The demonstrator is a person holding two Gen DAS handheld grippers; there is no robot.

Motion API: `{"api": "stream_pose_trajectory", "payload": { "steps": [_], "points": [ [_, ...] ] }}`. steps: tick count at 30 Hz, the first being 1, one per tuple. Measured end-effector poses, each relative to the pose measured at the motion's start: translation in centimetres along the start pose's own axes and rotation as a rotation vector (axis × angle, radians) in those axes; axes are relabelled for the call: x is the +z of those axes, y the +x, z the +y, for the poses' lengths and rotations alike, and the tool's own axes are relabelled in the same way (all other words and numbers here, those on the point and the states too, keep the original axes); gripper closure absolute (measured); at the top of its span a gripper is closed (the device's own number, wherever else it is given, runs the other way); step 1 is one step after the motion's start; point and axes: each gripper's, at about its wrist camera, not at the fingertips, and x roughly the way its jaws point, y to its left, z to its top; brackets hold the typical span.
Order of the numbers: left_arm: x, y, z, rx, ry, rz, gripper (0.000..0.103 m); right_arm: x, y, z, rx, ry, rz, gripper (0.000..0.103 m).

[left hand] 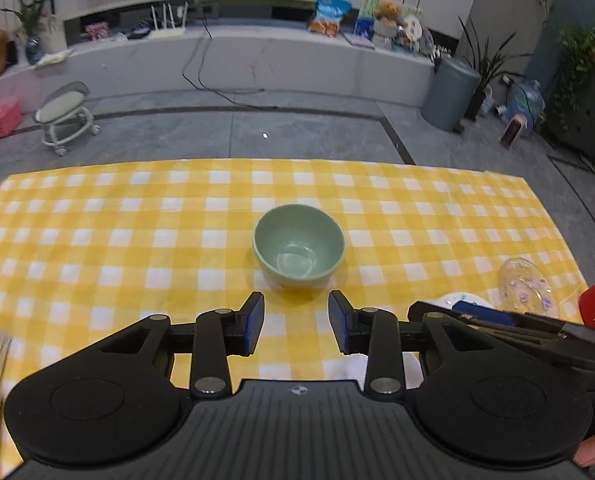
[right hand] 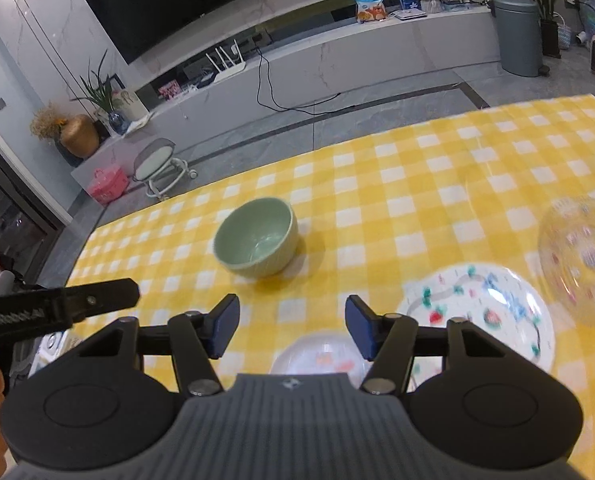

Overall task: Organize plates and bowls
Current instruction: 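Reach both tools to the pale green bowl and close on its rim, then carry the pale green bowl and lower it into the blue steel bowl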

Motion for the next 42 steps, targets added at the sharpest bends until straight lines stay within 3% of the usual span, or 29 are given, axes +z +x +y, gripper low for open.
{"api": "stream_pose_trajectory", "payload": {
  "steps": [9, 14, 21, 28, 35, 42],
  "points": [
    [3.3, 7.5, 3.5, -0.043, -0.096, 0.058, 0.063, 4.0, 7.1, 0.4, -0.015, -0.009, 0.069, 0.060],
    [3.4, 10.5, 4.2, -0.024, -0.121, 0.101, 0.074, 4.7, 10.4, 0.6, -0.030, -0.001, 0.106, 0.070],
    [3.7, 12.3, 4.2, -0.017, -0.108, 0.129, 0.082, 5.0, 13.2, 0.5, -0.024, 0.026, 0.150, 0.079],
    [3.7, 12.8, 4.3, 0.011, -0.109, 0.134, 0.096, 5.1, 14.5, 0.4, -0.025, 0.065, 0.176, 0.087],
    [3.2, 11.3, 3.8, 0.014, -0.102, 0.147, 0.096, 4.7, 13.4, 0.6, -0.053, 0.078, 0.197, 0.093],
    [2.6, 6.6, 2.8, 0.030, -0.108, 0.139, 0.097, 3.8, 8.9, 1.3, -0.015, 0.082, 0.199, 0.095]
  ]
}}
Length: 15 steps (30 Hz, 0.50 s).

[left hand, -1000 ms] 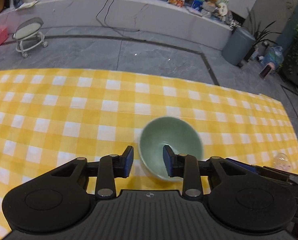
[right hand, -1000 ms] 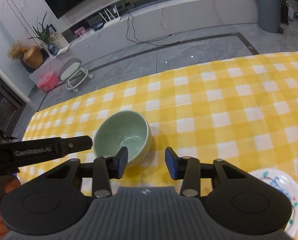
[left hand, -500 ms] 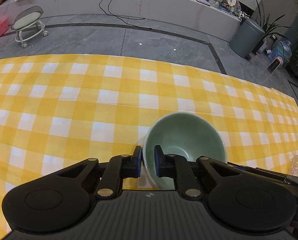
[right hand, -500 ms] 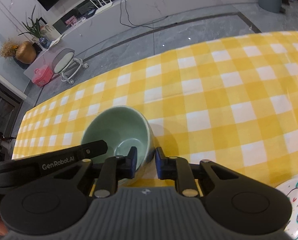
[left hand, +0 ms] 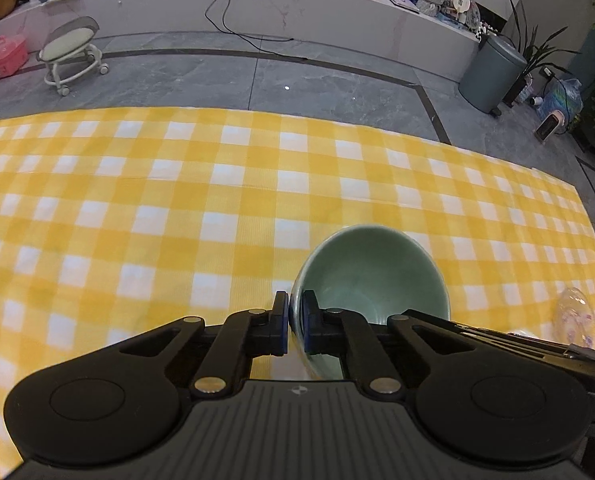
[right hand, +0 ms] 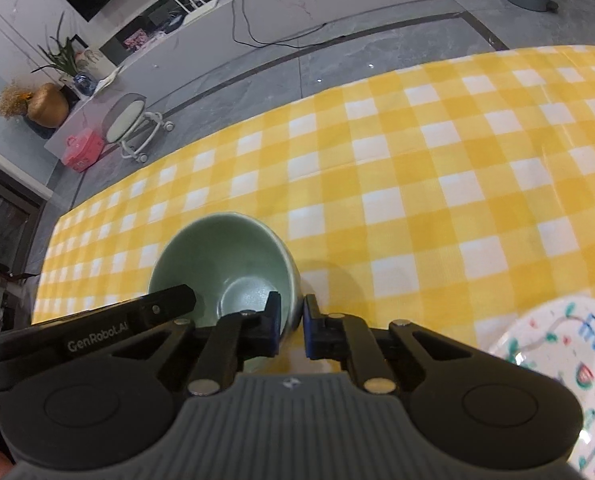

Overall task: Organize plates and bowls
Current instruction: 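Carry the pale green bowl and lower it into the blue steel bowl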

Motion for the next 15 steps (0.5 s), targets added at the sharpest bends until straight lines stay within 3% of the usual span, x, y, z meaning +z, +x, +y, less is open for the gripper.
{"api": "stream_pose_trajectory", "payload": {
  "steps": [7, 15],
  "points": [
    [-2.6, -6.5, -1.5, 0.045, 0.019, -0.014, 0.096, -3.1, -6.4, 1.3, 0.065, -0.004, 0.014, 0.095],
    [-7.6, -13.1, -1.9, 0.081, -0.003, -0.013, 0.097, -9.3, -13.5, 3.1, 0.136, -0.062, 0.051, 0.095]
  ]
}}
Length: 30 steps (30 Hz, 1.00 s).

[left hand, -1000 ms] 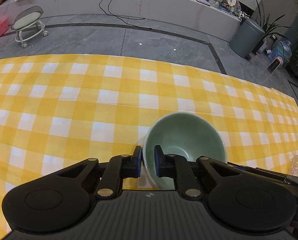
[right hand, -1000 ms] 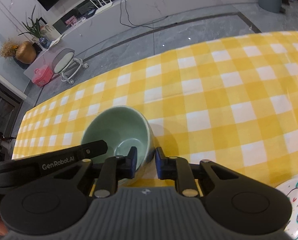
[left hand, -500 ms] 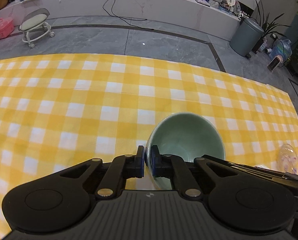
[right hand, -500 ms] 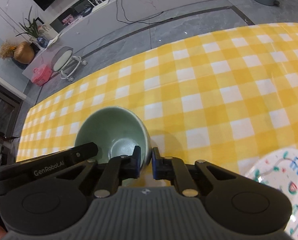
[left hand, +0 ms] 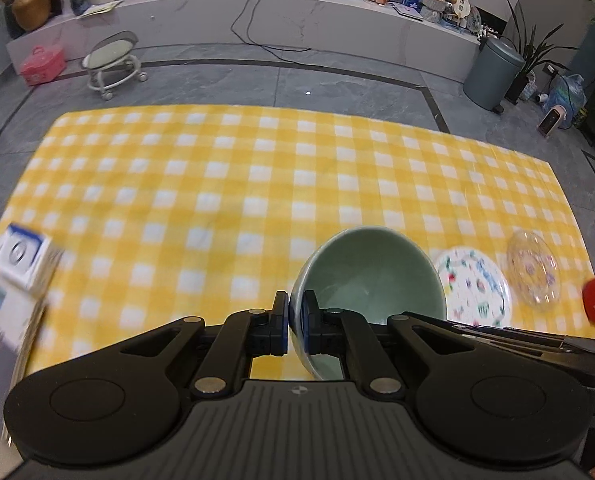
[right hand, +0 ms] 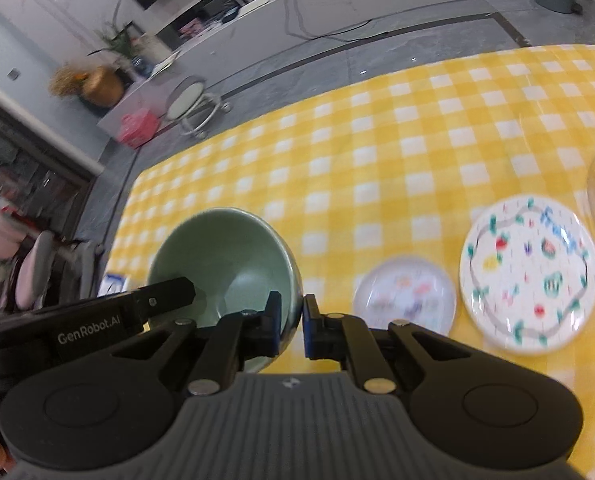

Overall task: Organize plates and bowls
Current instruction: 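Carry the pale green bowl and lower it into the blue steel bowl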

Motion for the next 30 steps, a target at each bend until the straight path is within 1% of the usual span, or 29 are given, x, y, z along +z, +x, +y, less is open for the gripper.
{"api": "stream_pose_trajectory", "payload": {
  "steps": [4, 6, 10, 14, 18, 20, 25, 30],
  "points": [
    [-3.0, -2.1, 0.4, 0.009, -0.025, 0.017, 0.097, -3.4, -1.6, 1.1, 0.026, -0.030, 0.036, 0.095],
    [-4.2, -2.5, 0.9, 0.012, -0.038, 0.030, 0.097, -5.0, -2.0, 1.6, 0.031, -0.045, 0.050, 0.095],
    [-6.5, -2.5, 2.0, 0.016, -0.059, 0.066, 0.097, -7.7, -2.0, 2.0, 0.023, -0.066, 0.080, 0.095],
    [-8.3, -1.9, 2.8, 0.019, -0.065, 0.099, 0.097, -9.5, -1.2, 2.1, 0.010, -0.071, 0.110, 0.095],
    [-9.3, -0.5, 3.5, 0.009, -0.081, 0.147, 0.097, -10.1, 0.0, 2.0, -0.026, -0.096, 0.124, 0.096],
    [-9.8, -0.1, 3.6, 0.007, -0.081, 0.158, 0.097, -10.1, 0.6, 2.0, -0.041, -0.103, 0.132, 0.096],
    [-9.6, 1.2, 3.7, 0.009, -0.076, 0.180, 0.097, -9.8, 1.7, 1.7, -0.066, -0.114, 0.146, 0.096],
    [-9.5, 2.0, 3.5, 0.019, -0.067, 0.209, 0.097, -9.6, 2.4, 1.3, -0.073, -0.116, 0.163, 0.096]
  ]
}}
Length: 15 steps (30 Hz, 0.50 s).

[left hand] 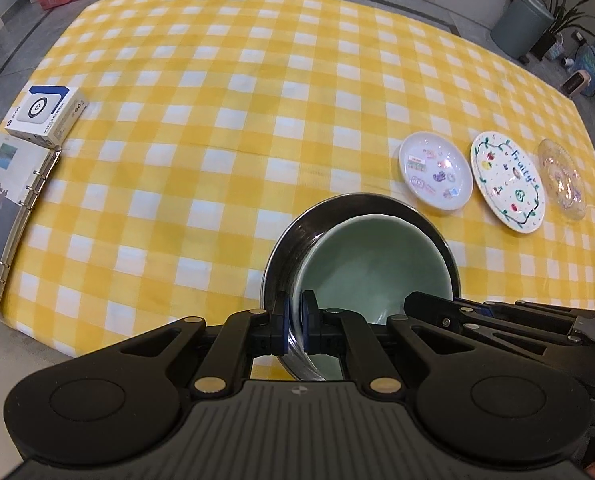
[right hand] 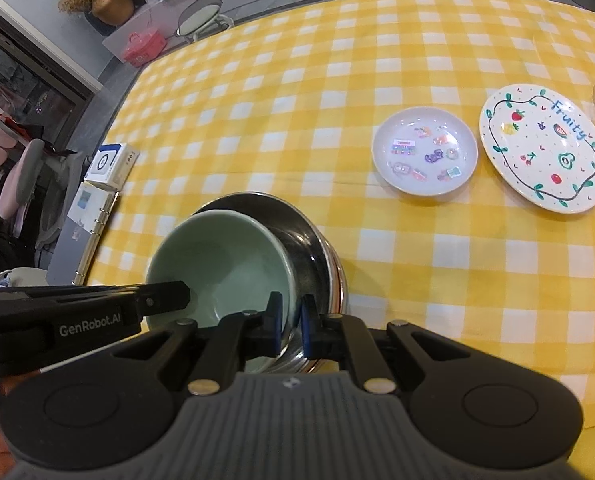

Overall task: Organize plates and bowls
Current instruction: 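Carry the pale green bowl and lower it into the blue steel bowl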

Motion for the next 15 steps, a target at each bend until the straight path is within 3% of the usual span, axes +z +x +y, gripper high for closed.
{"api": "stream_pose_trajectory", "payload": {
  "steps": [15],
  "points": [
    [0.6, 1.0, -1.2, 0.080, 0.044, 0.052, 0.096, 0.0, 0.3, 1.4, -0.072, -0.100, -0.026, 0.095]
  ]
}}
